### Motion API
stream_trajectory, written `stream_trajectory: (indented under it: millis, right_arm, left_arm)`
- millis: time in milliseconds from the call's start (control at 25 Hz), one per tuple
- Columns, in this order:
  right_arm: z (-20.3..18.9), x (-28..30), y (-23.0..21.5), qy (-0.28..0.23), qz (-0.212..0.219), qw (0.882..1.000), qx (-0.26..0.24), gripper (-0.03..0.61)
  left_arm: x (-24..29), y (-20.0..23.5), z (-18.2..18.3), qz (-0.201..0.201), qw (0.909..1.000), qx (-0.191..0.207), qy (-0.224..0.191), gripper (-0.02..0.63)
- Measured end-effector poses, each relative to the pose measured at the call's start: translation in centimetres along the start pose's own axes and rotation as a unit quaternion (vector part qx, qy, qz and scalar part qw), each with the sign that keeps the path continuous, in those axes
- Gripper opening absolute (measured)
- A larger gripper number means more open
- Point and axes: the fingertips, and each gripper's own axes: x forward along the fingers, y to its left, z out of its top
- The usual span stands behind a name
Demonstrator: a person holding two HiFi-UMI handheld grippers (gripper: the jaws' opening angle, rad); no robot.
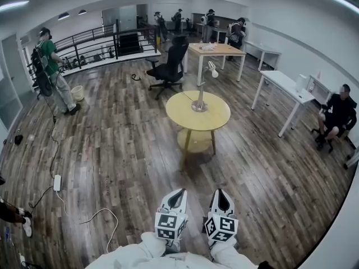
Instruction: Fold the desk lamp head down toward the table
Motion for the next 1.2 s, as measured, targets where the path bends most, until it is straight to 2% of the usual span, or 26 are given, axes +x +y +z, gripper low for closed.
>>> stream_trajectory:
  millis: [640, 1200]
  right_arm:
    - [1.4, 18.2, 0.5, -0.010, 0.000, 1.000, -0.004, 0.011]
    - [1.8, 26.0, -0.7, 0.002, -0.022, 1.000, -0.004, 0.011]
  left_arm:
    - [14.8, 10.3, 3.0, -0.012, 0.9999, 0.006, -0.007, -0.003]
    - [22.2, 15.3, 4.5, -0.011, 0.9998, -0.015, -0.003, -0.002]
